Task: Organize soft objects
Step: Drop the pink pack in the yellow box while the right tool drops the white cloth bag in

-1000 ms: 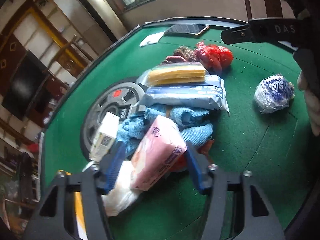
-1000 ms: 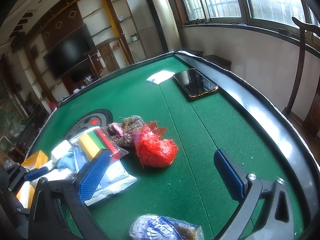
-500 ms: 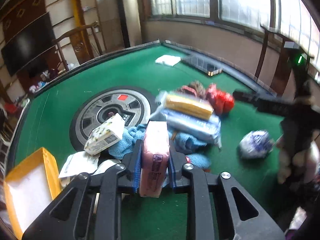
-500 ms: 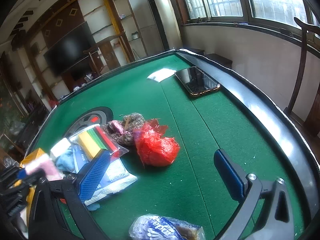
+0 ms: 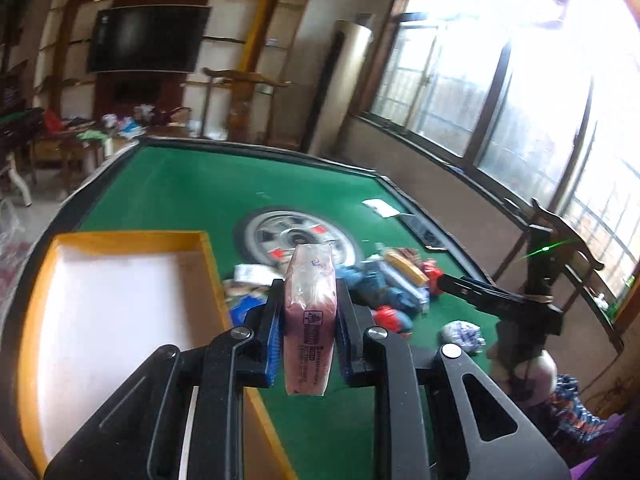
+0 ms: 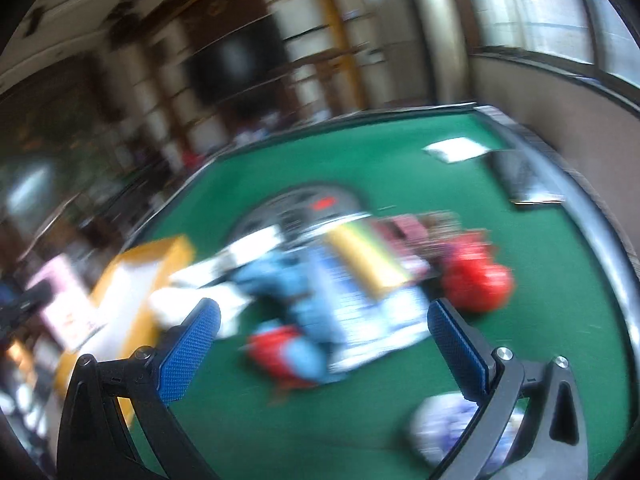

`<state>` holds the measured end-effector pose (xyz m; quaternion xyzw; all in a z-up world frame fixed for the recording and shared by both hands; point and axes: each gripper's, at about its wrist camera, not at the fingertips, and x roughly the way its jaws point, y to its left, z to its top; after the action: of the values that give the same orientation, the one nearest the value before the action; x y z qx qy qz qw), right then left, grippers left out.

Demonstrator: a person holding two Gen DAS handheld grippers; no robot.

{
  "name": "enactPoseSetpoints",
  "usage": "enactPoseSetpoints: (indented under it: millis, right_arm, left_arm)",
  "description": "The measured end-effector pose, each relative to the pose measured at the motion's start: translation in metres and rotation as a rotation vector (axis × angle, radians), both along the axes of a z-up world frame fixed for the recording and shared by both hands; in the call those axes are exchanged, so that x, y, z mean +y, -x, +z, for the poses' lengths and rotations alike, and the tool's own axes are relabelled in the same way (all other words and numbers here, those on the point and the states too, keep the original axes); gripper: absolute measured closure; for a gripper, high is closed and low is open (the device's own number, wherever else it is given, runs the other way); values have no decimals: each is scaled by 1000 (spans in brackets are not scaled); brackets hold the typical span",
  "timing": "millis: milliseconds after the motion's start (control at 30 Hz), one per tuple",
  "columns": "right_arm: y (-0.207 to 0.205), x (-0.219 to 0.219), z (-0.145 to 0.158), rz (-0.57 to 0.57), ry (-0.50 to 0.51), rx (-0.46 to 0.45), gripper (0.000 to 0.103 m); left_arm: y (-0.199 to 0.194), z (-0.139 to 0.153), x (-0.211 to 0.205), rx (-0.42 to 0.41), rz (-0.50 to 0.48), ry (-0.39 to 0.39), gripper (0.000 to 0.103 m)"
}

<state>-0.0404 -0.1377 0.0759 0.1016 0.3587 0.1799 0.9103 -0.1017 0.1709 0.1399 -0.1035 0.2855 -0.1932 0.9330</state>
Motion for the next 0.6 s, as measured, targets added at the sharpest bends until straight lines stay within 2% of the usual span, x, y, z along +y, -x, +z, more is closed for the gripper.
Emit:
enactPoseSetpoints:
  millis: [67,133,233,333,400,467,600]
  right_arm:
    - [-10,41,-2,148,15,52,1]
    - [-21,86,-9,251,92,79,1]
    - [-35,132,-22,307,206,79,1]
    - [-42,160,-33,336,279,50,2]
    - [-41,171,-41,341,314,29,13]
    - [-43,175,-48,344,311,53,60]
    - [-45,162,-44,302,254,87,76]
  left_arm:
    - [1,-9,13,16,45,-9,83]
    - [-2,-19,28,51,92,5,83]
    - [-7,-34,47,106,154,34,83]
    - [-14,-44,59,148,200,45,83]
    - [-21,-47,69,173,217,49,83]
    - [-34,-48,74,189,222,44,83]
    - [-66,-53,79,214,220,21,81]
